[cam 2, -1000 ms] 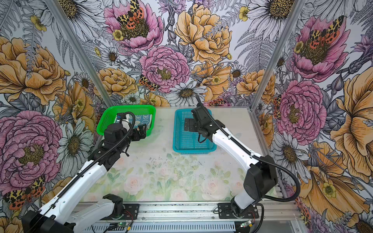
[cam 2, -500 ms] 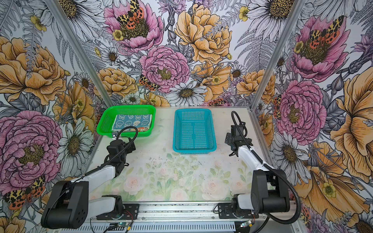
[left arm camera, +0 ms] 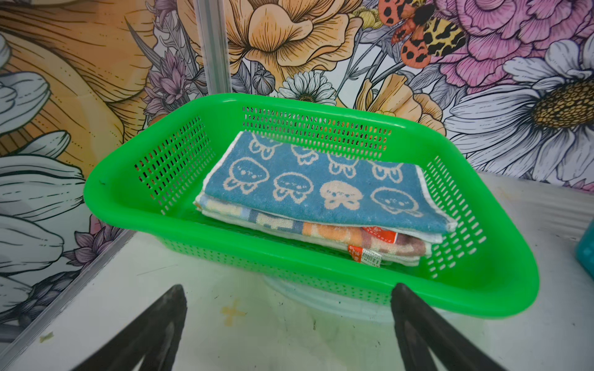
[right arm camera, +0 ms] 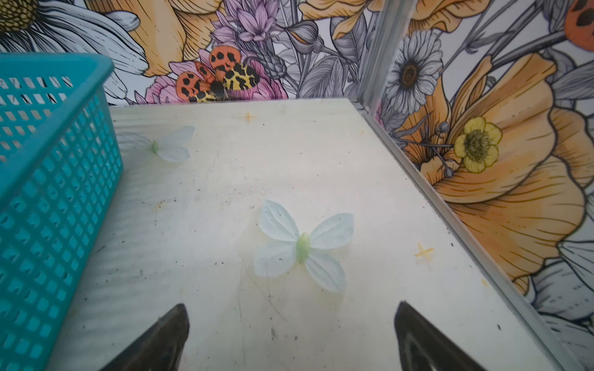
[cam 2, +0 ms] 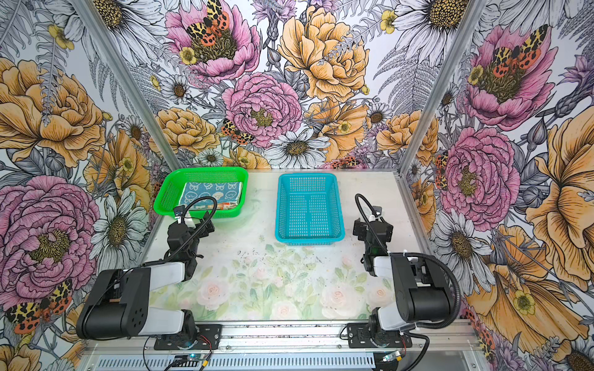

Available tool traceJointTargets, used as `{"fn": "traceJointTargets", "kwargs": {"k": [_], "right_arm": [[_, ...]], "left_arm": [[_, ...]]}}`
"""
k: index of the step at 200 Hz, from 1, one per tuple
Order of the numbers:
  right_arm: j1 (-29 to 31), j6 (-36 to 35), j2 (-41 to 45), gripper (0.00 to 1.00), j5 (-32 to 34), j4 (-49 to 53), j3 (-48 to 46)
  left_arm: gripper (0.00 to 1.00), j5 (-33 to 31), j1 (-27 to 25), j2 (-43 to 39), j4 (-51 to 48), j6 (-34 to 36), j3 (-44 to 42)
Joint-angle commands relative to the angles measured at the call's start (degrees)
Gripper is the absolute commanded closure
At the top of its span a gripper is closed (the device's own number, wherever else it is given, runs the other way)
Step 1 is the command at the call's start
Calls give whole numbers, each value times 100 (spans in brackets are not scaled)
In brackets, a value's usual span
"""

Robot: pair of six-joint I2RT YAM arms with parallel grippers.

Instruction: Fold and stack the towels

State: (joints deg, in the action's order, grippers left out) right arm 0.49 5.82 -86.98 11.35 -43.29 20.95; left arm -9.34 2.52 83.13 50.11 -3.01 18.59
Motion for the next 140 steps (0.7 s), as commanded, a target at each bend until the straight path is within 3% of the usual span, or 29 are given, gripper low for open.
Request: {"fn": "traceJointTargets", "kwargs": {"k": [1,16,36,140], "right_arm": [[-48,-204,-156,1,-369,-1127,-29],[-93,-96,-120,1,-317,-1002,-14],[-89,8,-114,0,11,-1024,-20],[-68,69,-100,0,166,-943,-3]], "left_arm": [[1,745,99,666,1344,55,-124],[1,772,73,521,639,115,107],[1,711,0,547,413,186,254],[1,591,-59,564,467,219,242]]}}
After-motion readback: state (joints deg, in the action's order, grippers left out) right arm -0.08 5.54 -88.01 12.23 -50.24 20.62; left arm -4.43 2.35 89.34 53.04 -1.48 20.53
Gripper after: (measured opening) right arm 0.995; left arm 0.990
